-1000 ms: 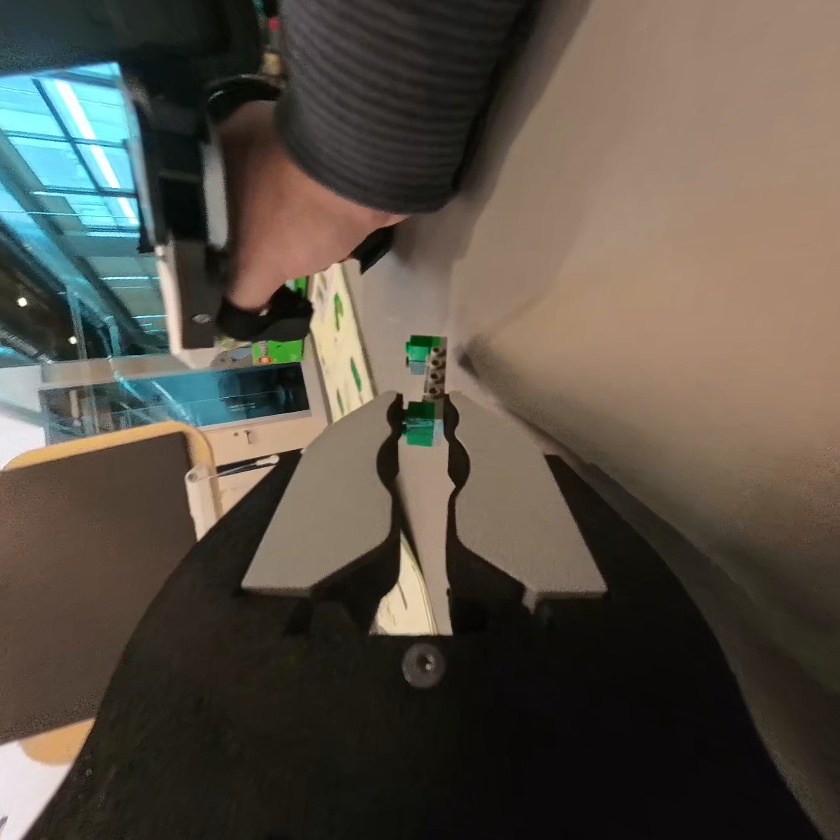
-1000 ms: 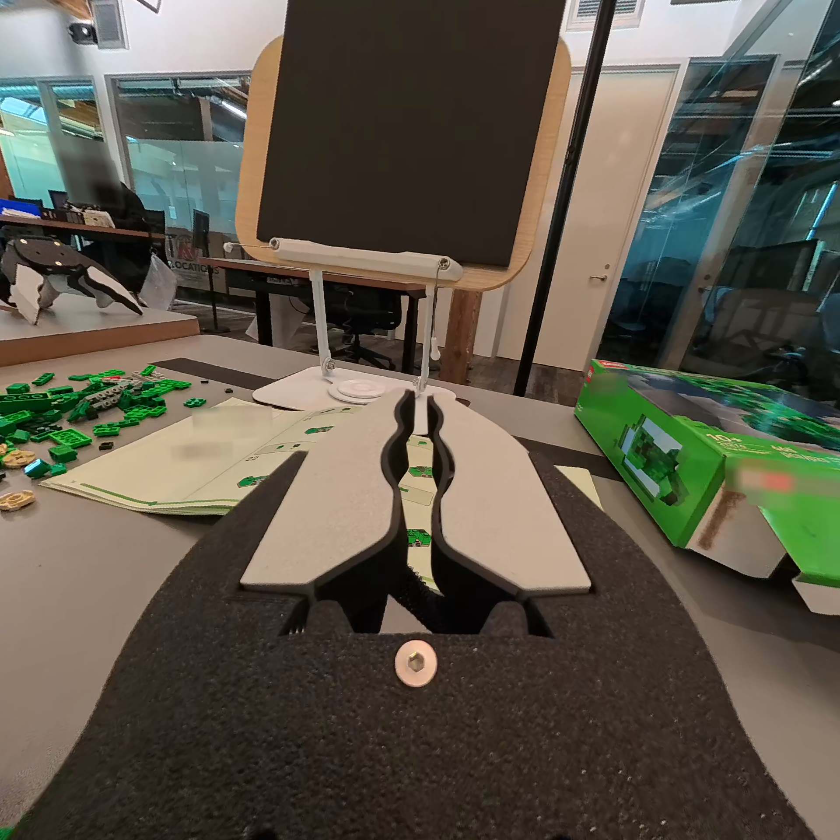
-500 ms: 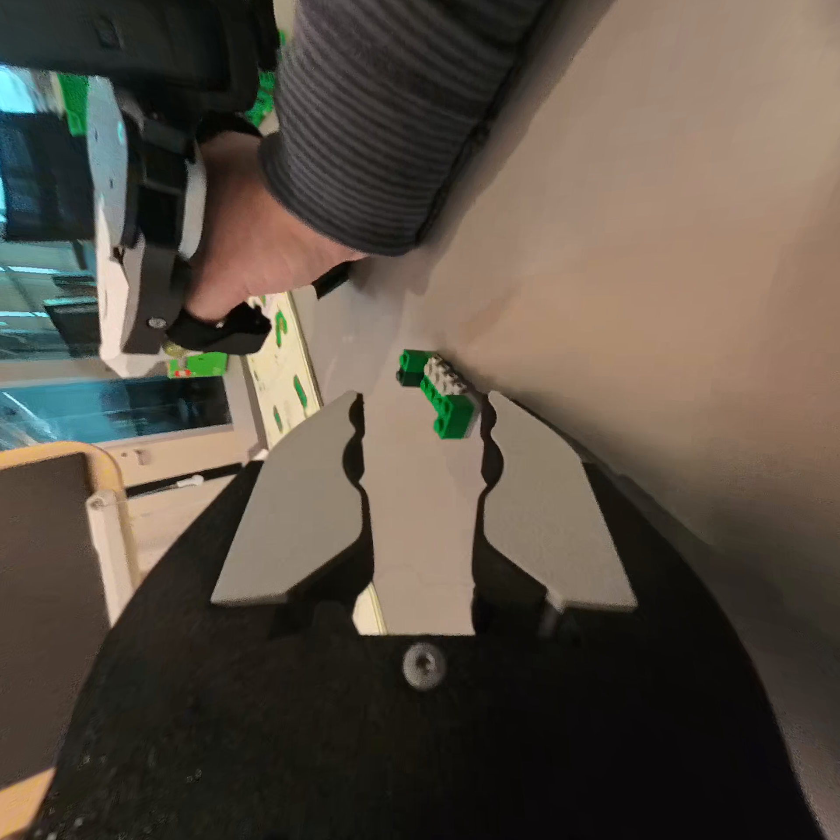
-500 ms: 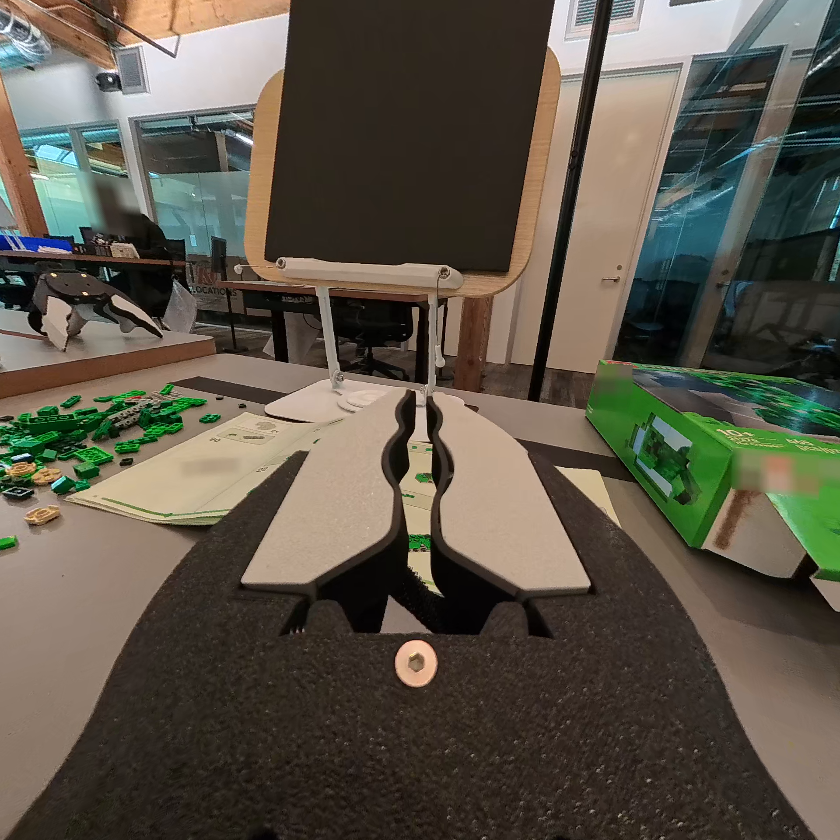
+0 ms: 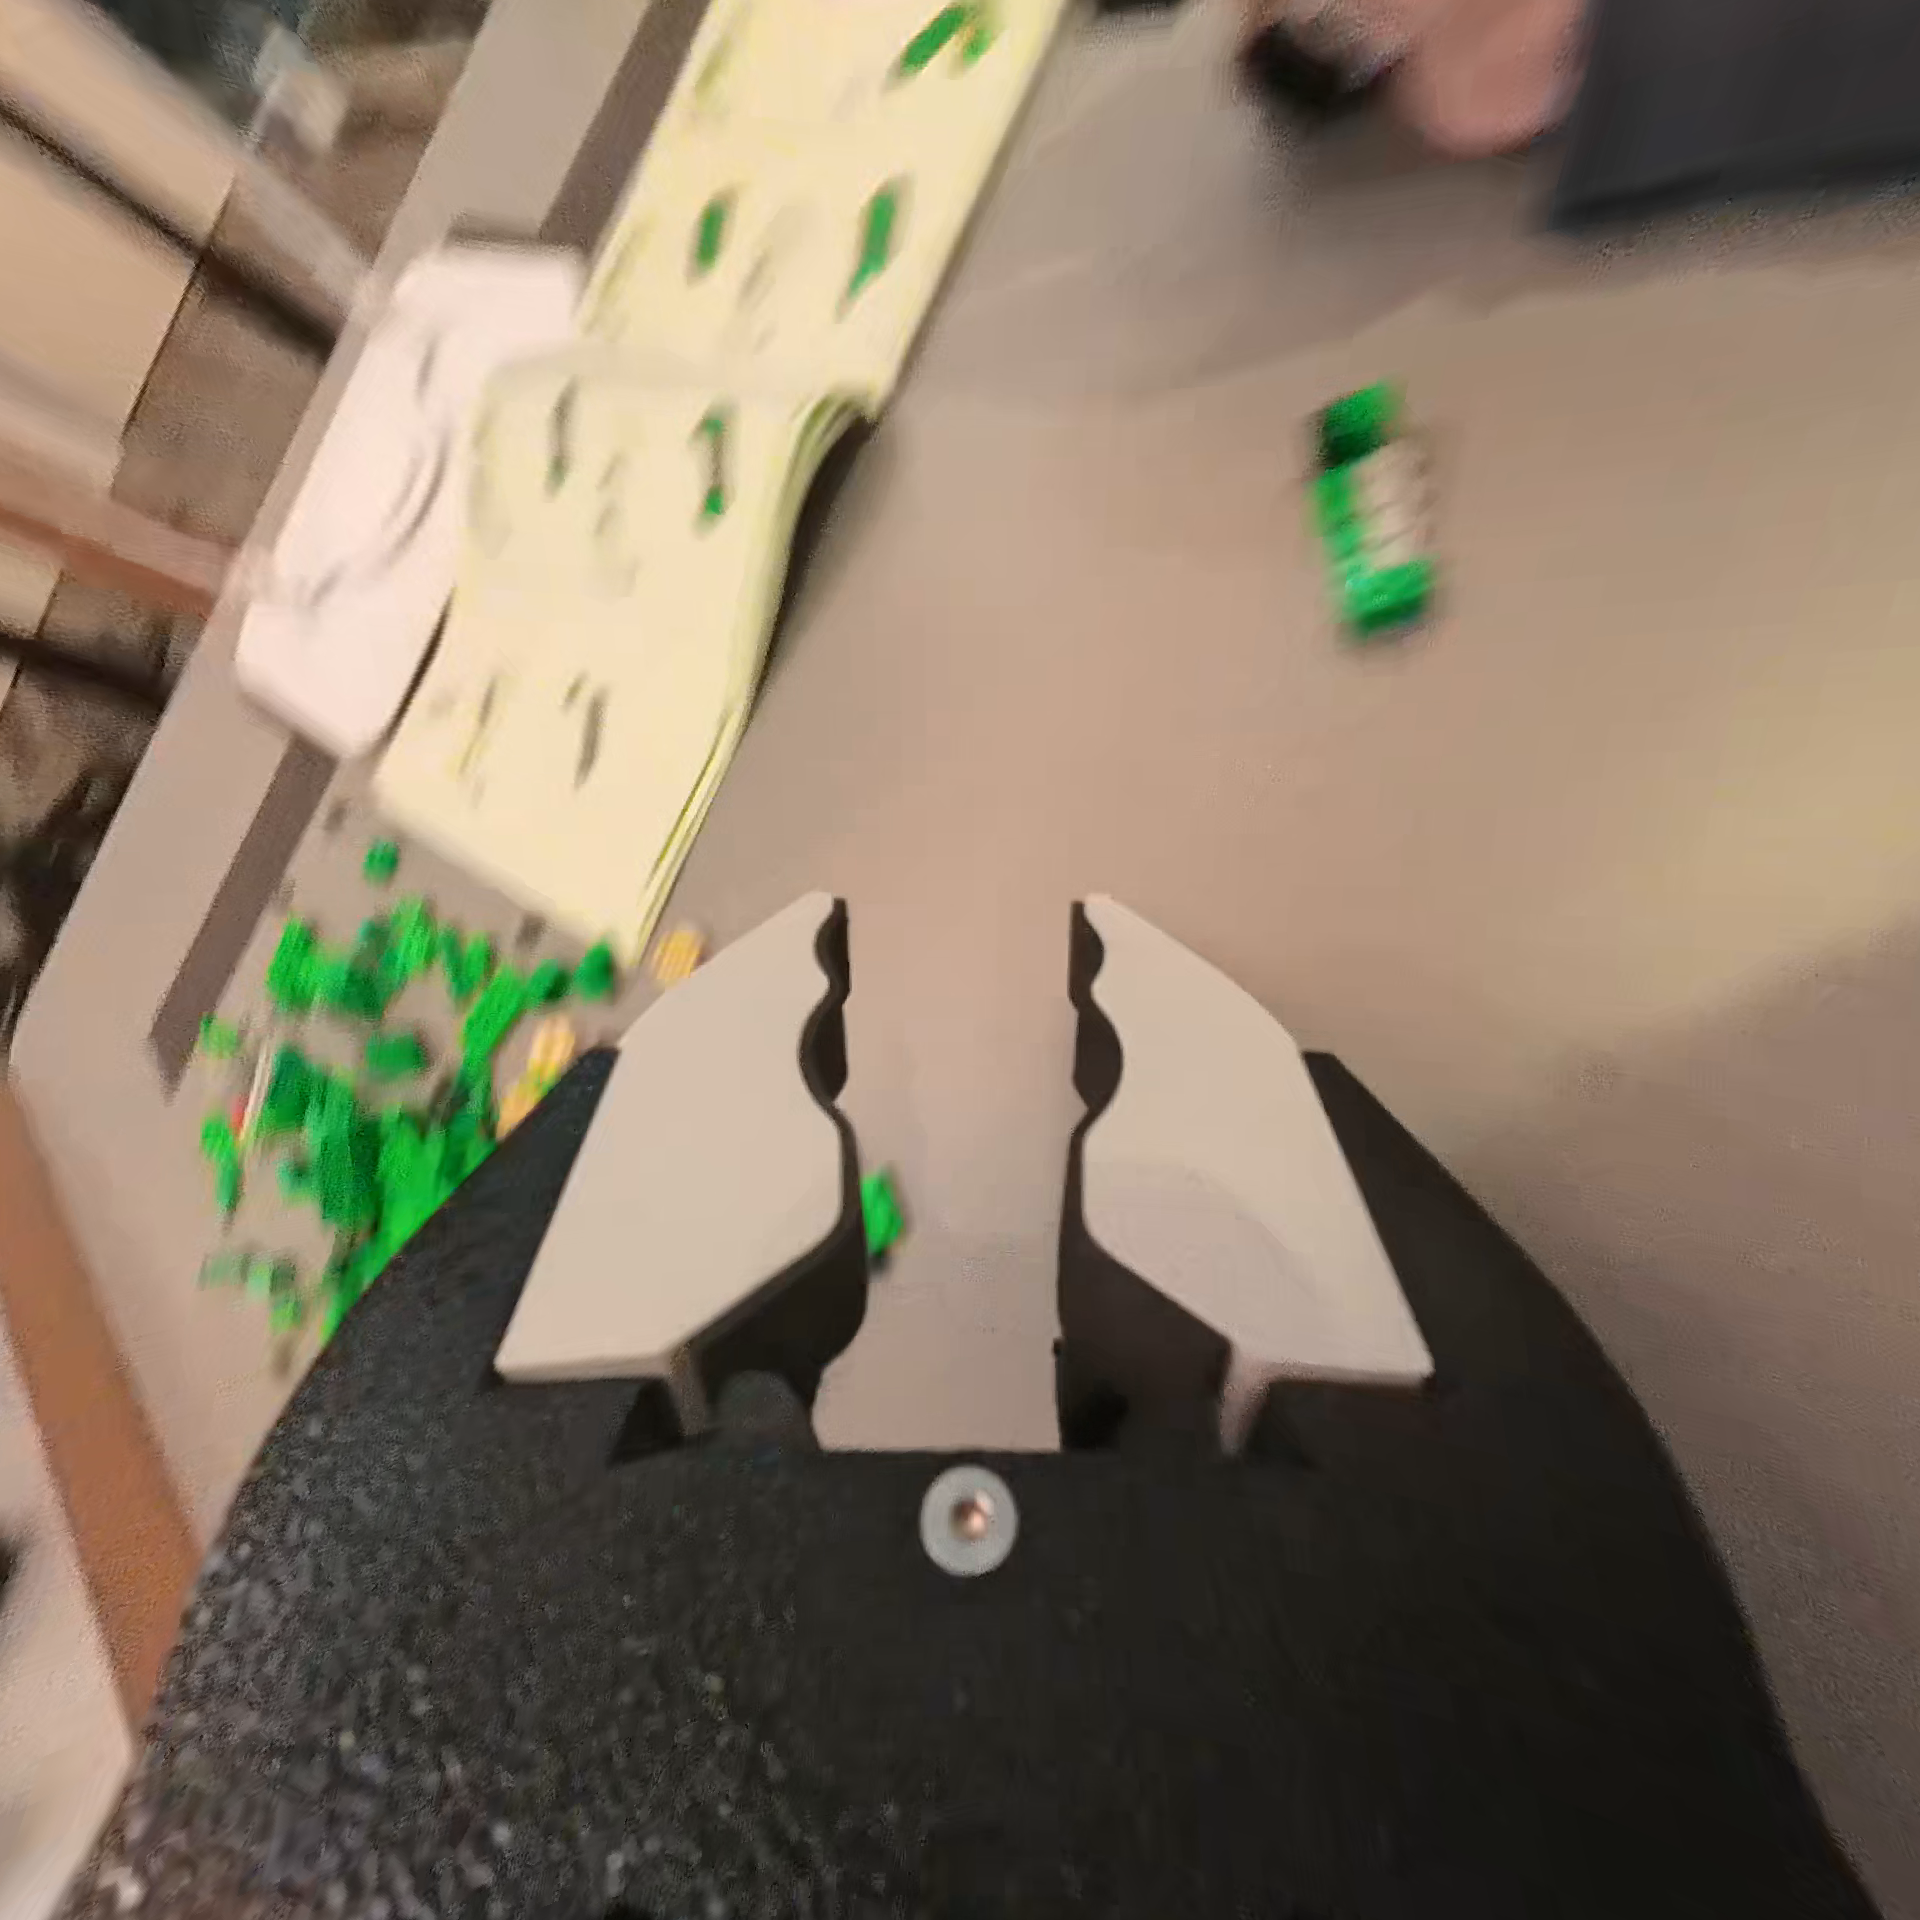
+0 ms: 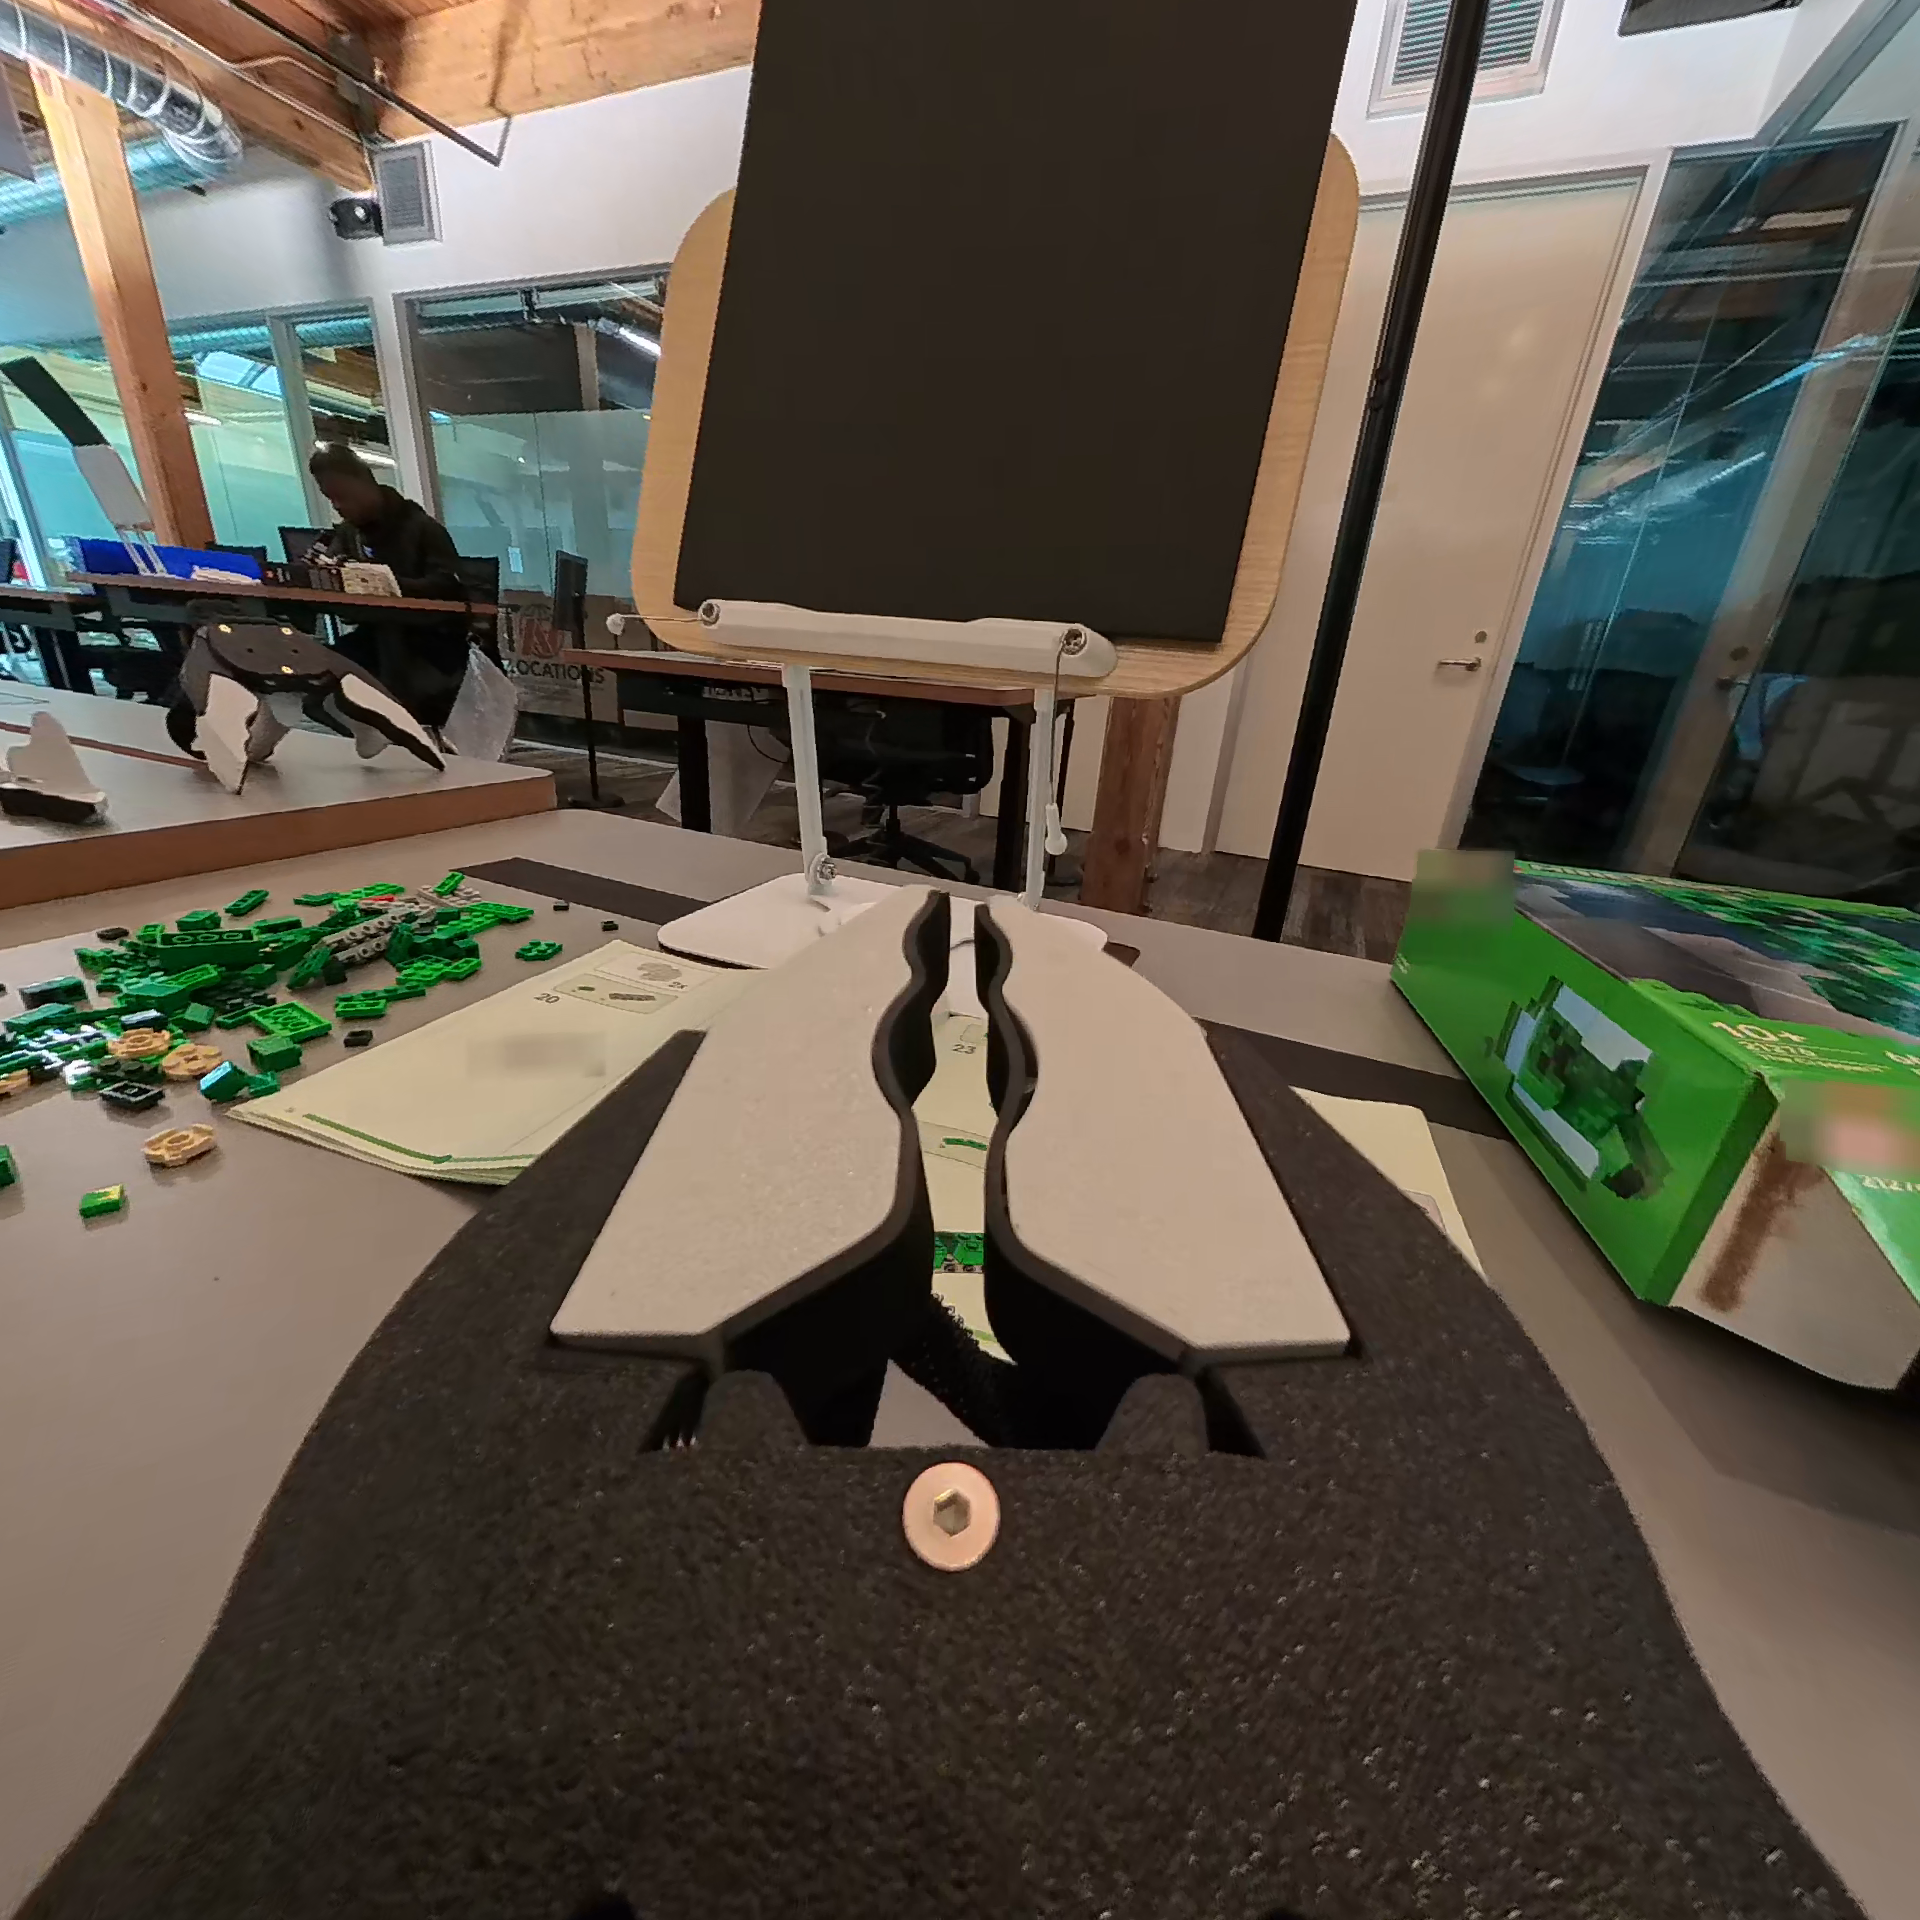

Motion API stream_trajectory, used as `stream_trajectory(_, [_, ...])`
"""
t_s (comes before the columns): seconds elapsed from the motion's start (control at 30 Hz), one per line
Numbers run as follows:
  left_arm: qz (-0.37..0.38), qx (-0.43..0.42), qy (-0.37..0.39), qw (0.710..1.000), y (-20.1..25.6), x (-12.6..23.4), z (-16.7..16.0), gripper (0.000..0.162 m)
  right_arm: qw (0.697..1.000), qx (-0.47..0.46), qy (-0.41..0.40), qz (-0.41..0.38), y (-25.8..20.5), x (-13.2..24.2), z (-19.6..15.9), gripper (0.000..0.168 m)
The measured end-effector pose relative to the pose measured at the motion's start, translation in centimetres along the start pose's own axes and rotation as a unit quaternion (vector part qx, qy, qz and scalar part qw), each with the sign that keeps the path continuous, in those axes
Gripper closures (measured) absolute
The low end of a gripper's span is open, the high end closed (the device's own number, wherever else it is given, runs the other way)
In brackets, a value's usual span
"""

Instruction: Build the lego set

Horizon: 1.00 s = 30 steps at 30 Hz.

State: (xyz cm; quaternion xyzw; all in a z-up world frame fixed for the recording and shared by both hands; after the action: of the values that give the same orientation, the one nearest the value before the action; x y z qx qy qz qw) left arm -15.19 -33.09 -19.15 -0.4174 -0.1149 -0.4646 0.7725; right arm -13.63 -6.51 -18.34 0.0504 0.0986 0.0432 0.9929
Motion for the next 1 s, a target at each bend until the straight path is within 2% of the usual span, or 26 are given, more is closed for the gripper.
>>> stream_trajectory(0.03, [0.020, 0.032, -0.021, 0.999, -1.2, 0.0, -1.5, 0.122, 1.000, 0.000, -0.001, 0.001, 0.0, -0.1, 0.0, 0.165])
stream_trajectory(0.13, [0.053, 0.120, -0.057, 0.990, -4.0, -1.4, -4.5, 0.122, 1.000, 0.007, -0.005, 0.002, -0.2, -0.2, -0.1, 0.165])
stream_trajectory(0.23, [0.049, 0.164, -0.087, 0.981, -5.5, -3.7, -5.9, 0.120, 1.000, 0.008, -0.005, 0.005, -0.2, -0.2, -0.1, 0.165])
stream_trajectory(0.37, [0.055, 0.163, -0.114, 0.978, -6.4, -5.8, -6.8, 0.128, 1.000, 0.001, -0.003, 0.005, -0.1, -0.2, -0.1, 0.165])
stream_trajectory(0.57, [0.020, 0.172, -0.103, 0.979, -6.1, -6.7, -6.3, 0.141, 1.000, -0.001, -0.005, 0.007, -0.1, -0.3, -0.2, 0.165])
stream_trajectory(0.67, [0.011, 0.166, -0.043, 0.985, -5.2, -6.1, -4.1, 0.146, 1.000, -0.003, -0.001, 0.002, 0.1, -0.2, -0.1, 0.165])
stream_trajectory(0.77, [-0.032, 0.138, 0.035, 0.989, -2.2, -5.7, 0.8, 0.151, 1.000, -0.004, 0.002, -0.002, 0.2, -0.1, -0.1, 0.165])
stream_trajectory(0.9, [-0.081, 0.063, 0.044, 0.994, 2.7, -7.1, 4.9, 0.151, 1.000, -0.006, 0.004, -0.002, 0.2, 0.0, 0.0, 0.165])
stream_trajectory(1.0, [-0.112, 0.049, 0.043, 0.992, 4.5, -8.1, 5.7, 0.123, 1.000, -0.009, 0.003, 0.000, 0.2, -0.1, -0.1, 0.165])
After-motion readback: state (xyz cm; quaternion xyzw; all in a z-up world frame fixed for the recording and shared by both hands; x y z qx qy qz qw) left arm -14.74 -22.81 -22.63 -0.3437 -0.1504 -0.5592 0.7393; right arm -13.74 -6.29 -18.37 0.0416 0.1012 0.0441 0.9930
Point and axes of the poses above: each gripper's, where its closed fingertips meet, x back along the fingers, z out of its top, y = z × x across the jaws, the point moved 7 cm from there along x, back along the fingers, and after that the axes turned 10 degrees about z, right-handed, at the moved point
